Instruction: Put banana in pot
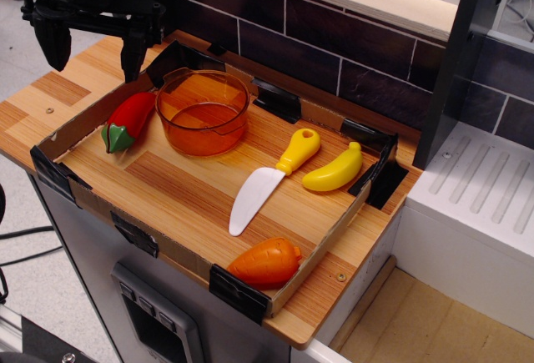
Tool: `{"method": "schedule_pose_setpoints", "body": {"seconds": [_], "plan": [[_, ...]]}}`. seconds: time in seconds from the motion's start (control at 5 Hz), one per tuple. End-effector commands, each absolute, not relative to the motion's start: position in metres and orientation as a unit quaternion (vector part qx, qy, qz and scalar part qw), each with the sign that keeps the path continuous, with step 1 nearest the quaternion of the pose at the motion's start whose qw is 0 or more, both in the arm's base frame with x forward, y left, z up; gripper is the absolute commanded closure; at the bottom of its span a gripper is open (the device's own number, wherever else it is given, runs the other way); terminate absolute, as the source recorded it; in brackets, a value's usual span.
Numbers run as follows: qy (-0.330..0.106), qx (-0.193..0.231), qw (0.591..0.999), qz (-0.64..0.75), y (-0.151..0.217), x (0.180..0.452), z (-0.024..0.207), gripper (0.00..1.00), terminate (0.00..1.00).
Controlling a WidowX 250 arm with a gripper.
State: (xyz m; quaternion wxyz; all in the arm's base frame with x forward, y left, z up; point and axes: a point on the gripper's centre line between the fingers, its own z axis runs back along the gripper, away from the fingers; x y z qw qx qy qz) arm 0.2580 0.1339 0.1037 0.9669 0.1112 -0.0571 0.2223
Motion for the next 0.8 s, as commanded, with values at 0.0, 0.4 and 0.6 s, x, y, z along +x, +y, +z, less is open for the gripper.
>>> {"method": "schedule_pose_setpoints", "body": {"seconds": [0.0, 0.4, 0.6], "plan": [[-0.057, 0.111, 0.967, 0.222, 0.134, 0.258, 0.104, 0.0, 0.0], [-0.067, 0.08, 0.97, 0.219, 0.087, 0.268, 0.114, 0.0, 0.0], [-0.074, 0.061, 0.972, 0.214, 0.061, 0.278, 0.111, 0.0, 0.0]]}}
